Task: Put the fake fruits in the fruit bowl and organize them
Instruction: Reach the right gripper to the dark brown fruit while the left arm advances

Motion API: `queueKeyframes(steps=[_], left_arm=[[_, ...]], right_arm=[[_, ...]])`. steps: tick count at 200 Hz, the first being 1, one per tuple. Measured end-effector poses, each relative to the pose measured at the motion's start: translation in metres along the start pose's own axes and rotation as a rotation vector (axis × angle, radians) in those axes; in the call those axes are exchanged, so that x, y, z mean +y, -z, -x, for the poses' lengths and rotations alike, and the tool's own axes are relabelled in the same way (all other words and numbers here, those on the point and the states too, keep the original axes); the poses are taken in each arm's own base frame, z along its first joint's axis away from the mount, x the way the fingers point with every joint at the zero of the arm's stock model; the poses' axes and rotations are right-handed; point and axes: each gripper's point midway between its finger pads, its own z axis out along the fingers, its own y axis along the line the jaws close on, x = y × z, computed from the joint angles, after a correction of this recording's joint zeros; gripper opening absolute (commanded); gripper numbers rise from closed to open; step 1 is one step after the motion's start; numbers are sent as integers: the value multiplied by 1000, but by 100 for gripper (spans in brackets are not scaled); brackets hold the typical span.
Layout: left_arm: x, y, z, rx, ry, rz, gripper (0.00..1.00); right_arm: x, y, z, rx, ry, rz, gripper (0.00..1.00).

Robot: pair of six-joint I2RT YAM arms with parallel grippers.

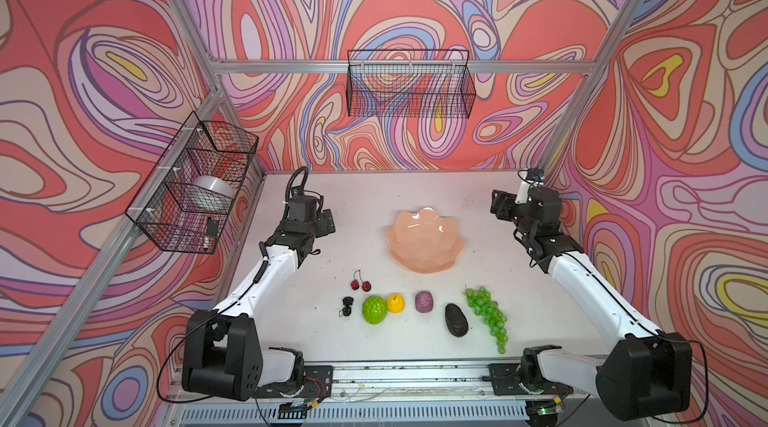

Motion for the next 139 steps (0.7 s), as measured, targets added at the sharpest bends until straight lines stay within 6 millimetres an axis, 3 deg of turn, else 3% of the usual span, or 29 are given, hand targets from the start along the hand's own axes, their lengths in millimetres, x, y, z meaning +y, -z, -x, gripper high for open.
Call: queueKeyframes(steps=[16, 37, 81, 110, 139], left_arm=[[-12, 11, -19, 66, -7, -32, 94], [-18, 28, -30, 96, 22, -69, 93], [-25, 46, -54, 203, 76, -140, 87], [-37, 54, -82, 323, 82, -196, 85], [-52, 65, -110, 419, 59, -238, 86]], right_arm=[[21, 15, -33, 142, 31, 34, 63], [31, 41, -69, 295, 57, 49, 59], [54, 89, -116, 483, 99, 112, 54], [77, 102, -149, 600, 165, 175, 54], [103, 108, -183, 718, 222, 236, 60]])
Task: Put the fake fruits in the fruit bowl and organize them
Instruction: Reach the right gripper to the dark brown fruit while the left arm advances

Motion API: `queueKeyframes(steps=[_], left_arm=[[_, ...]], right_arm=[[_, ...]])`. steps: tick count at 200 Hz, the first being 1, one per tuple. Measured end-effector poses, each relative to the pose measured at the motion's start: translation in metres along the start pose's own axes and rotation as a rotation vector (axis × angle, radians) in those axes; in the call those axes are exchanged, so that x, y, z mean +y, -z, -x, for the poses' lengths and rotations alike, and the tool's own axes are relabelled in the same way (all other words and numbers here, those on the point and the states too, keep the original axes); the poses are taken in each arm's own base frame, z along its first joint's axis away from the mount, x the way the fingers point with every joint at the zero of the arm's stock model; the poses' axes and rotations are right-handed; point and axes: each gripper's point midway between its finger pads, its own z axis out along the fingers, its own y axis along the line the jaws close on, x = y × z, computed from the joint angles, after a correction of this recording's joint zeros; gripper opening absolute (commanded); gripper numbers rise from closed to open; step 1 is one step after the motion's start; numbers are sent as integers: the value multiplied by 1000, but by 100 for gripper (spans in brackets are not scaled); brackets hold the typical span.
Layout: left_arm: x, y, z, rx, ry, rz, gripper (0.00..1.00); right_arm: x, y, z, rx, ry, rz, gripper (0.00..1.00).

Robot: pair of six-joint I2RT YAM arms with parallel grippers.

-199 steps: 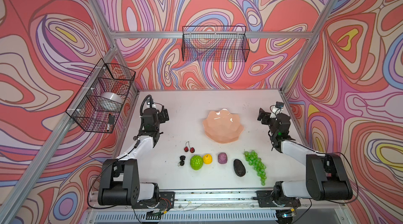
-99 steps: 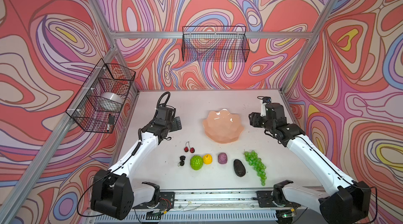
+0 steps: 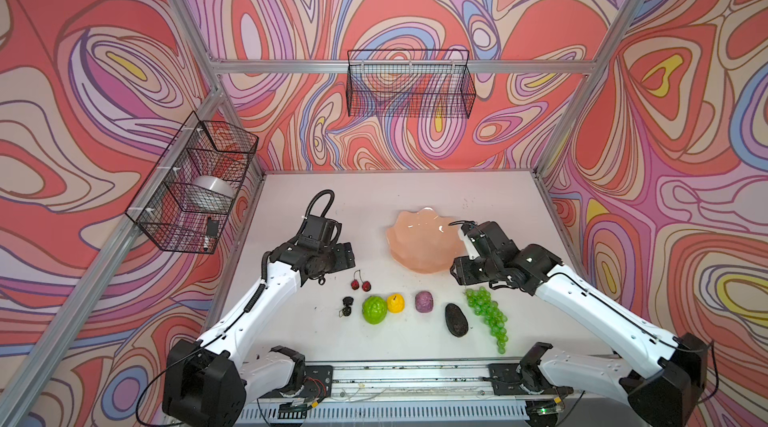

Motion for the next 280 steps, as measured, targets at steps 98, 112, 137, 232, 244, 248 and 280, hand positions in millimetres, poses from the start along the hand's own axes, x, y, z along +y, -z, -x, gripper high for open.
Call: queueKeyframes(steps=[98, 112, 137, 232, 244, 248, 280], left_arm=[[-8, -6, -47, 144, 3, 6, 87], [-10, -5, -45, 145, 4, 8, 87], [-16, -4, -37, 139, -5, 2, 88], [-28, -3, -20, 122, -38, -4, 88], [-29, -2, -19, 118, -39, -7, 88], [-29, -2, -18, 117, -39, -8, 88], [-32, -1, -15, 112, -39, -13, 88]], right_arm=[[18, -33, -74, 291, 19, -40, 69], [18, -39, -81, 323, 18, -57, 70], [13, -48, -98, 380, 2, -86, 71], [-3, -61, -132, 464, -28, -141, 68], [-2, -64, -132, 465, -28, -141, 67], [-2, -65, -132, 465, -28, -142, 67], [0, -74, -130, 462, -26, -139, 63]])
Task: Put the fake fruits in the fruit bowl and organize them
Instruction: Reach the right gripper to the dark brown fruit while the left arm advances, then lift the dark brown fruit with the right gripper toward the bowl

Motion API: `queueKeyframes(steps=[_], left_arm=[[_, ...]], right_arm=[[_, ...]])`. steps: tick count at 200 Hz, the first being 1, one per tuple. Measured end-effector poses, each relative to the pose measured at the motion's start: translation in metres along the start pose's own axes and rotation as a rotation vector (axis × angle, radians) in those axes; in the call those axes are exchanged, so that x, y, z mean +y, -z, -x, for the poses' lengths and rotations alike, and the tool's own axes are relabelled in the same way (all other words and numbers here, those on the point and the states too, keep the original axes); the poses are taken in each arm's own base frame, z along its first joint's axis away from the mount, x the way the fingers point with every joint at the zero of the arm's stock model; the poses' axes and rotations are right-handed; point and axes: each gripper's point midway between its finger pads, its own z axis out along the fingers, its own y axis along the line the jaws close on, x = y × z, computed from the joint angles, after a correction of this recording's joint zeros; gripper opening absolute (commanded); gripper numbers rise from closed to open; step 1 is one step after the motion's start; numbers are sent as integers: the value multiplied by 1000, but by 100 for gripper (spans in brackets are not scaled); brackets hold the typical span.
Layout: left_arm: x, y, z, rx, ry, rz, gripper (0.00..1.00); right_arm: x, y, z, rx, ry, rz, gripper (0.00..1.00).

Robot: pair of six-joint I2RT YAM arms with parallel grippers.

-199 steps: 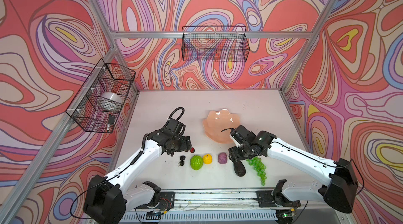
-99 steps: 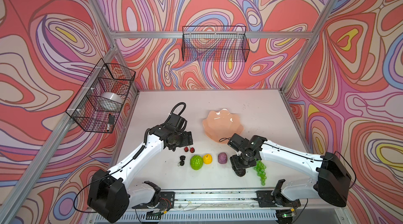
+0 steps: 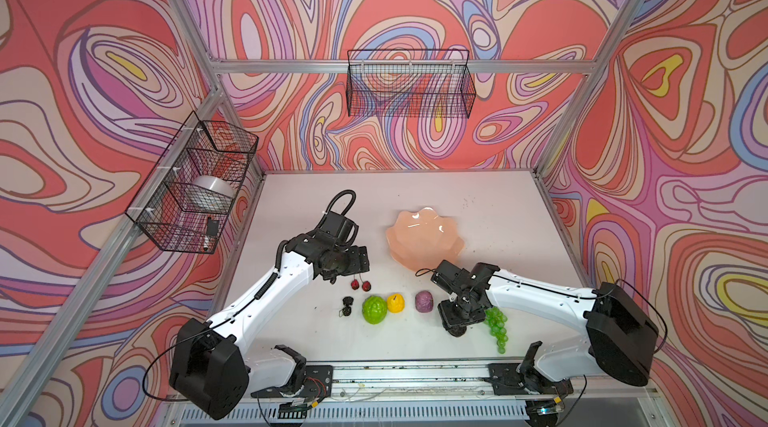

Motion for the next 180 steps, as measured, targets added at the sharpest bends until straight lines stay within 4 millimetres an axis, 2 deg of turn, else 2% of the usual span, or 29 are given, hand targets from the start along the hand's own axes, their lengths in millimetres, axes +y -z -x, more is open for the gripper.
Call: queueKeyframes(steps=[53, 68, 97, 118, 144, 163, 180], left_arm=[[-2, 2, 2, -5, -1, -3, 88], [-3, 4, 4, -12, -1, -7, 88], [-5, 6, 6, -16, -2, -11, 88], [-8, 9, 9, -28, -3, -19, 88], [-12, 16, 15, -49, -5, -33, 89], [-15, 22, 18, -67, -6, -47, 89], [-18, 29, 21, -81, -8, -60, 89]], right_arm=[[3, -3, 4, -9, 6, 11, 50], [4, -2, 4, -13, 7, 14, 48], [4, 11, 3, -26, 17, 23, 45], [12, 37, 11, -57, 34, 44, 44], [32, 89, 38, -144, 77, 99, 42], [43, 132, 70, -226, 118, 133, 40], [38, 159, 109, -291, 124, 138, 39]])
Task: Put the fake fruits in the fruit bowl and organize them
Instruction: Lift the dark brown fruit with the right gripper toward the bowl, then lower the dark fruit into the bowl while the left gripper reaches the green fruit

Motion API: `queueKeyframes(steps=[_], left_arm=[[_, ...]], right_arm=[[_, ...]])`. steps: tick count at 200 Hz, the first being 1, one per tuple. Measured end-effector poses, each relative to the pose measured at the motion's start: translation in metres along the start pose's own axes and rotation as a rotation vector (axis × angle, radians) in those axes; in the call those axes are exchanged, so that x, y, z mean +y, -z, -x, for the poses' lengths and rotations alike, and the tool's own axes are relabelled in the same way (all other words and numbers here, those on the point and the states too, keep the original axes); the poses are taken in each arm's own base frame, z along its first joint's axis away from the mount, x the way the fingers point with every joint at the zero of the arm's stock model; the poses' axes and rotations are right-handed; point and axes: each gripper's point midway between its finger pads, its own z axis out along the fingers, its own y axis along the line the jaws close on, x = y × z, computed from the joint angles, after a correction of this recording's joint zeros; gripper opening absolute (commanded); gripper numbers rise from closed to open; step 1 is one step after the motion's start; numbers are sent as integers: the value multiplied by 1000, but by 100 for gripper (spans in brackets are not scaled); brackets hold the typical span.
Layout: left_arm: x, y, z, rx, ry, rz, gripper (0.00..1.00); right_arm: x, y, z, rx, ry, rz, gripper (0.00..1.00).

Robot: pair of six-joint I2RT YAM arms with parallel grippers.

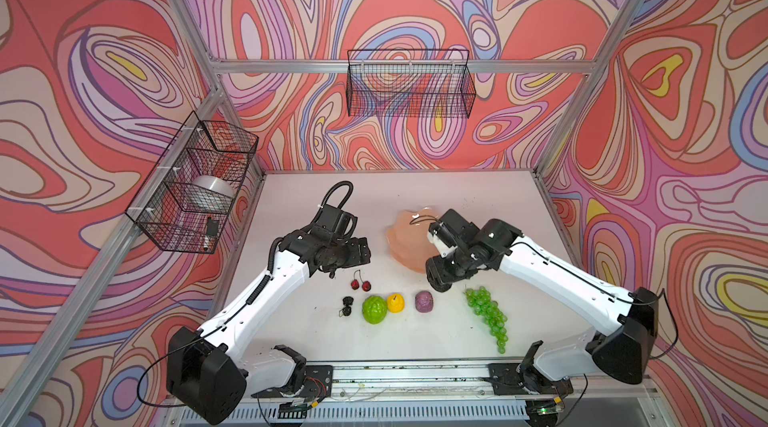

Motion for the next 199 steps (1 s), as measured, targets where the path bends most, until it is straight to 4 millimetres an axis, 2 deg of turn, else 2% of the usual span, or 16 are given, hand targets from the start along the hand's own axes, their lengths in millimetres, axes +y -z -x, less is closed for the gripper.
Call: queueKeyframes(steps=[33, 45, 59, 98, 127, 157, 199], left_arm=[[-2, 10, 1, -23, -2, -14, 89], [-1, 13, 2, -31, 2, -18, 89], [-1, 16, 2, -38, 3, -22, 89], [1, 24, 4, -68, 3, -19, 89], [2, 19, 4, -57, 10, -12, 89], [5, 8, 1, -25, 14, 11, 89], [5, 7, 1, -22, 16, 14, 89]], right_arm=[[-41, 1, 79, -84, 28, -73, 39], [-53, -9, 103, -102, 50, -109, 39], [-62, -25, 120, -104, 83, -139, 40], [-77, -80, 122, -10, 193, -192, 41], [-85, -110, 117, 63, 261, -212, 41], [-88, -124, 116, 91, 303, -210, 43], [-98, -145, 119, 119, 319, -191, 43]])
